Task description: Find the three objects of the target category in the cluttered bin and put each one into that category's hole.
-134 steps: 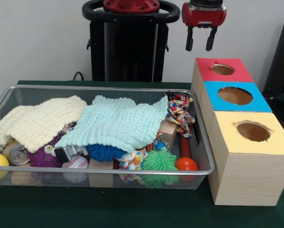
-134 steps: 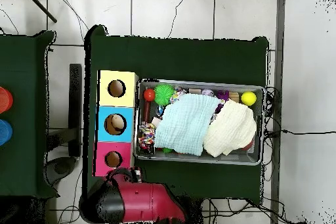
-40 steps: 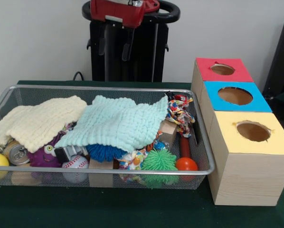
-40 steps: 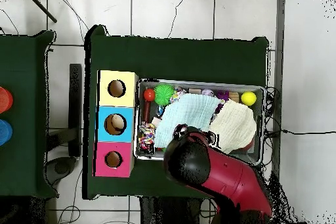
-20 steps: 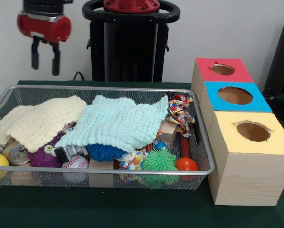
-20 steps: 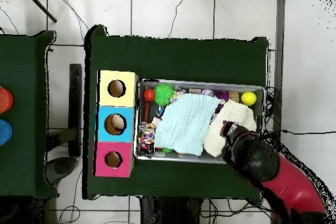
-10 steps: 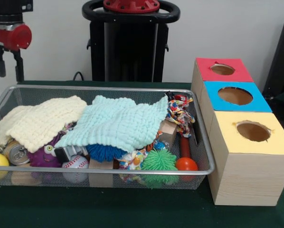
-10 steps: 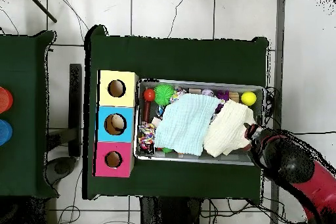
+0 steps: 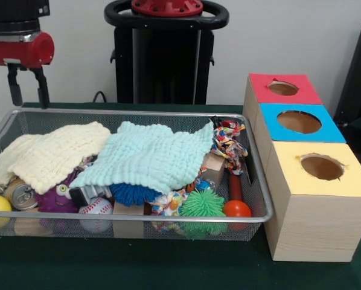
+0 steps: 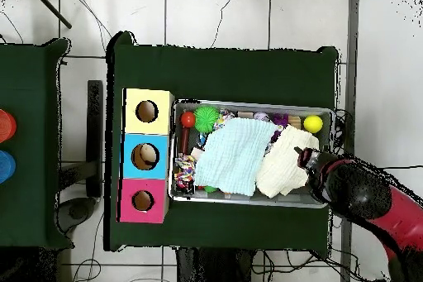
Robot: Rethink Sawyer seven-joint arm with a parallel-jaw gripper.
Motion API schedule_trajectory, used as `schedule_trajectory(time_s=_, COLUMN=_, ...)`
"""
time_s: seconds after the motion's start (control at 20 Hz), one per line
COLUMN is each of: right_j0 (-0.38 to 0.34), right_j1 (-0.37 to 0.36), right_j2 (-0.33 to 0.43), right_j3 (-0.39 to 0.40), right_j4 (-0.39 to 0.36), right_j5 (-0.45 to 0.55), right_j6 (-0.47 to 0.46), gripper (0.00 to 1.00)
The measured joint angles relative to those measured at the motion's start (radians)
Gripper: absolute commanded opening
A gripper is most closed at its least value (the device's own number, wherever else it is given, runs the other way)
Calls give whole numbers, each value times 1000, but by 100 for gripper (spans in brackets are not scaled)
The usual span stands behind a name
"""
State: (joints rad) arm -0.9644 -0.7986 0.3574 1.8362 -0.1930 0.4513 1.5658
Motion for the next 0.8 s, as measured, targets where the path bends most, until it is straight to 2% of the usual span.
schedule_trajectory(time_s=0.4, right_j0=-79, right_j1=34, right_j2=160, right_j3=-5, right_j4=-48, right_j5=66, right_j6=-14, gripper=100)
schedule_trajectory(time_s=0.55, right_j0=-119, right_j1=69, right_j2=233, right_j3=-13, right_j4=-79, right_j5=94, right_j6=-21, gripper=100)
schedule_trajectory(time_s=0.8, right_j0=-156, right_j1=125, right_j2=307, right_j3=-27, right_j4=-115, right_j5=137, right_j6=-53, gripper=100)
